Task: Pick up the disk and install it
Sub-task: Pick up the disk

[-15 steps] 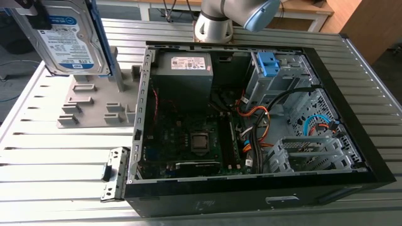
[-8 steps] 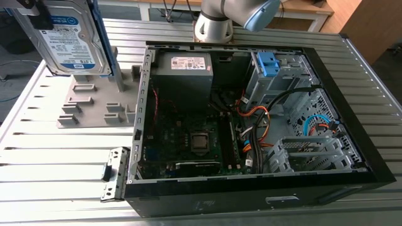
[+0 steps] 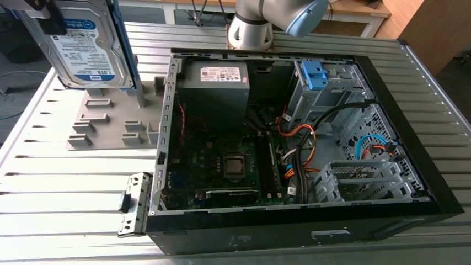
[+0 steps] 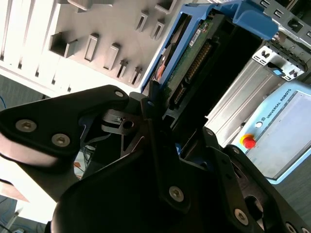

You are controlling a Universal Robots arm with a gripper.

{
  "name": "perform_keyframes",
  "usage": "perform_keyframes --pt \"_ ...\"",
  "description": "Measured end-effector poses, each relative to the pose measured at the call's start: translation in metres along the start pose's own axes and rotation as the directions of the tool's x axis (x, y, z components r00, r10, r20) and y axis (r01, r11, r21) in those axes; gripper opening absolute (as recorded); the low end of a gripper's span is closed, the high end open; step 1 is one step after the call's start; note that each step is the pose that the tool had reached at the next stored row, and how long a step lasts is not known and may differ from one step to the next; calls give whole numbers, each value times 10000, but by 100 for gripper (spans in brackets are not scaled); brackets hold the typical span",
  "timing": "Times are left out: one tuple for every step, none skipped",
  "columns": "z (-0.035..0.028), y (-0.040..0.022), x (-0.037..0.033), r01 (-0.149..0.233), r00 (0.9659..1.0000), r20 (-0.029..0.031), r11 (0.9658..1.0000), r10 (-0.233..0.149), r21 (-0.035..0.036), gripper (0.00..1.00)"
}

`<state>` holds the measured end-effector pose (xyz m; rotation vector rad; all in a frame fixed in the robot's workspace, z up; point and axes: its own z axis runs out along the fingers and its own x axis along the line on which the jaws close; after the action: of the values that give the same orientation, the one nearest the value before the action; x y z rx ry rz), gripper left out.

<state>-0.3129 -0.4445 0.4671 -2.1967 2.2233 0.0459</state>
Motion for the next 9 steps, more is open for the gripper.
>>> perform_keyframes --pt "0 -6 0 0 10000 1 10000 0 0 36" --pt "0 -12 0 0 10000 0 10000 0 0 36" --pt "0 -17 0 0 10000 1 10000 0 1 36" --pt "0 -22 0 0 10000 1 10000 0 0 36" --pt "0 -27 0 0 10000 0 10000 0 0 36" --pt "0 -32 0 0 10000 0 10000 0 0 36" --pt "0 -36 0 0 10000 1 10000 0 0 36" --pt "0 -40 0 0 10000 1 10000 0 0 36" --pt "-1 -45 -1 -1 10000 0 10000 1 0 36"
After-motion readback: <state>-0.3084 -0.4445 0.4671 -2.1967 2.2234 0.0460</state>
